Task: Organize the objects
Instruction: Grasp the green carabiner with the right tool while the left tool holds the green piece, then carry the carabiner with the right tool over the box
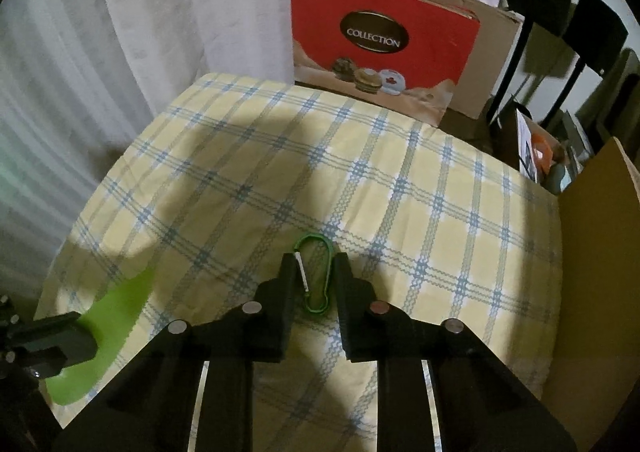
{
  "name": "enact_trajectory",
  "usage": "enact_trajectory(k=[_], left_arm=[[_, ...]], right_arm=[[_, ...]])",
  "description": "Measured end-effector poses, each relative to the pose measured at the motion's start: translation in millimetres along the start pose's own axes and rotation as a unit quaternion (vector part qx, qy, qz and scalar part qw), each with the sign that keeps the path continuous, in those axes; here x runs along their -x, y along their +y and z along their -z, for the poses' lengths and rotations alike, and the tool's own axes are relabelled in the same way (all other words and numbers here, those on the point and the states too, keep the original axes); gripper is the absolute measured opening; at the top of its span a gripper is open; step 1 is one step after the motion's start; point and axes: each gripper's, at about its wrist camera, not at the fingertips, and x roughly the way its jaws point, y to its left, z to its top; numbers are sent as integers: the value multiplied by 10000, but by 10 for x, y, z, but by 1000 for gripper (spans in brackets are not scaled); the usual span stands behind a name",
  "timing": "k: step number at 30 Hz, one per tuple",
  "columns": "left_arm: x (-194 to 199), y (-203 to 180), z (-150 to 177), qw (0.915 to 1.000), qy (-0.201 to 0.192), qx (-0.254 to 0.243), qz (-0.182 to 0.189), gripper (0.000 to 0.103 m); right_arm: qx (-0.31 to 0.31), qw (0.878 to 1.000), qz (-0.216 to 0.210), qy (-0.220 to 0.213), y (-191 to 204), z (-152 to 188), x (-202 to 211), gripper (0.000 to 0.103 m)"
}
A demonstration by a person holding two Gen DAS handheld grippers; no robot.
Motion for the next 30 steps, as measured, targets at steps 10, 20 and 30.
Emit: enact_trajectory(k=[10, 20, 30], left_arm=[[46, -81, 3, 9998, -123, 12, -141, 2], [149, -389, -2, 9980, -409, -237, -409, 2], [255, -812, 14, 9966, -520, -529, -359, 2]], right_arm=[[-484, 9982, -181, -302, -151, 135, 353, 17], [-816, 9935, 16, -787, -354, 408, 945, 17], [-1013, 9892, 172, -1045, -435, 638, 1425, 18]])
